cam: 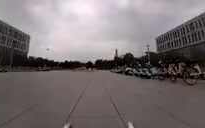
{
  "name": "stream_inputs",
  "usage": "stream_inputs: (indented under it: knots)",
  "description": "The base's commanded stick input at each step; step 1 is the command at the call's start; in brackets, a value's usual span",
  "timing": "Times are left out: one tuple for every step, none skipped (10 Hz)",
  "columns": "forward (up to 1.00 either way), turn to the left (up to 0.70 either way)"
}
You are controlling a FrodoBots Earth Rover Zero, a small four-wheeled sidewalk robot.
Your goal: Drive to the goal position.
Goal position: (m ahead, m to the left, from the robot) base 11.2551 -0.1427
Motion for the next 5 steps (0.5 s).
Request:
stream_inputs:
  knots:
    - [0.70,0.00]
    - [0.70,0.00]
    - [0.70,0.00]
    - [0.70,0.00]
    - [0.70,0.00]
